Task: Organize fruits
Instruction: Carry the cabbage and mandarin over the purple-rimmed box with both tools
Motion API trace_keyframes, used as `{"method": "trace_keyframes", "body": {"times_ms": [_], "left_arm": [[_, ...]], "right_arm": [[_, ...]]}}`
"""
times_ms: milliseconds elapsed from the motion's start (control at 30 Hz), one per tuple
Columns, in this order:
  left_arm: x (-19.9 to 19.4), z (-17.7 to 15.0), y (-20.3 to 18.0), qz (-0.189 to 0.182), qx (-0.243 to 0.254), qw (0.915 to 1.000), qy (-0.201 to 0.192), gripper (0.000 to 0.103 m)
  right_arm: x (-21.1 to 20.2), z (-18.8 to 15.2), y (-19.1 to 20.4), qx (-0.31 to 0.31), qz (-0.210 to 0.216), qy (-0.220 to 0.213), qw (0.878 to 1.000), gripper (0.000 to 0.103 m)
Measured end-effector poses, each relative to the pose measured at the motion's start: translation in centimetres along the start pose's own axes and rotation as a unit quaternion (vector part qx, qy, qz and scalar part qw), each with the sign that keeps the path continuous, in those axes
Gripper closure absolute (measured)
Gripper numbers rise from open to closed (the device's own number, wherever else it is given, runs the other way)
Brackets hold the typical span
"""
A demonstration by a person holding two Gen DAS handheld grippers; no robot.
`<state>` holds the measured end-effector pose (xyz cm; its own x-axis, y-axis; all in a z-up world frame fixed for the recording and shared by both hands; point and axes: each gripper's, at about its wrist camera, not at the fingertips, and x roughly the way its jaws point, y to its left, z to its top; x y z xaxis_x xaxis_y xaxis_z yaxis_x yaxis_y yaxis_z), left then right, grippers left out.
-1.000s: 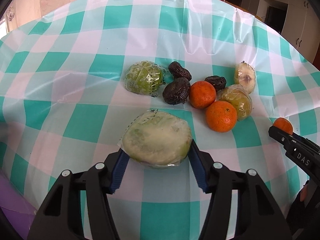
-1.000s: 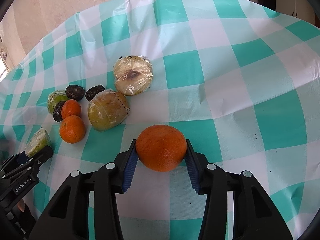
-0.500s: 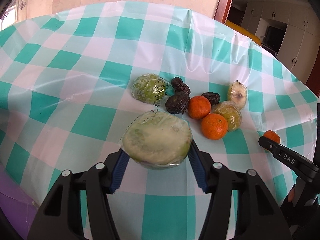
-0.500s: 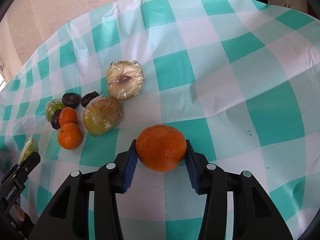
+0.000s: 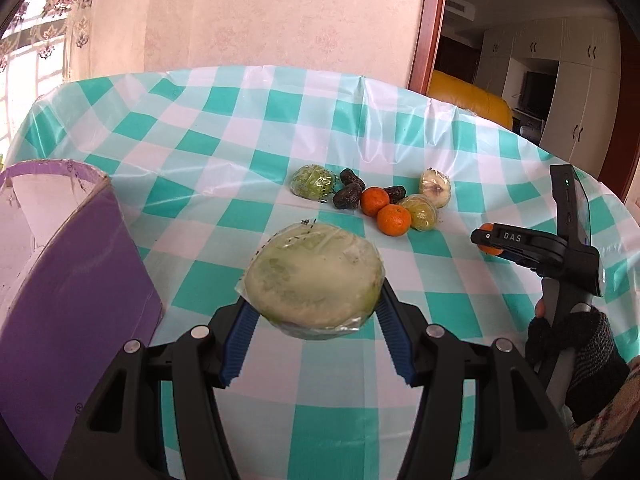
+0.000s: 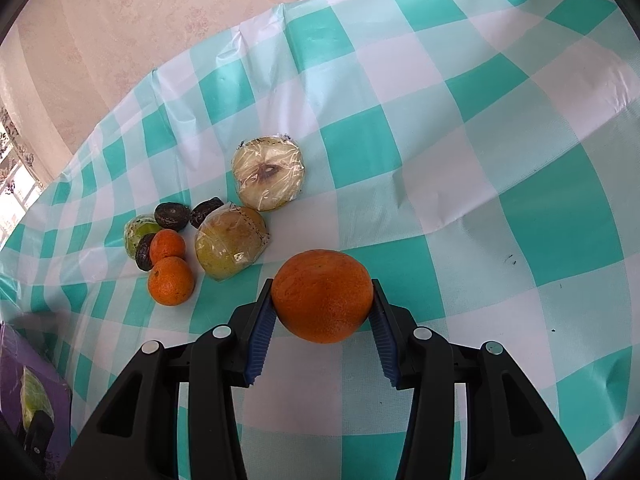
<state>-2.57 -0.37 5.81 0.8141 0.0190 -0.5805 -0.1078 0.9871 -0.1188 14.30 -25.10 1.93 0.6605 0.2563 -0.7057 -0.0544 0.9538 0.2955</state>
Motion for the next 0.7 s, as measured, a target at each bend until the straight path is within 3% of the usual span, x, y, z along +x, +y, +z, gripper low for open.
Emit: {"method": "trace_keyframes", "body": {"times_ms": [300, 700], "left_arm": [[-5.4, -3.3, 0.5, 0.005, 0.032, 0.9994, -0.011, 0.045], [-10.3, -4.5, -0.7, -0.012, 0.067, 0.997, -0.039, 0.045]], "right_arm": [[-1.9, -3.0, 2.9, -0.029, 0.039, 0.008, 0.999, 0.058], [-5.4, -10.3, 8.7, -0.058, 0.077, 0.051, 0.994, 0.058]]}}
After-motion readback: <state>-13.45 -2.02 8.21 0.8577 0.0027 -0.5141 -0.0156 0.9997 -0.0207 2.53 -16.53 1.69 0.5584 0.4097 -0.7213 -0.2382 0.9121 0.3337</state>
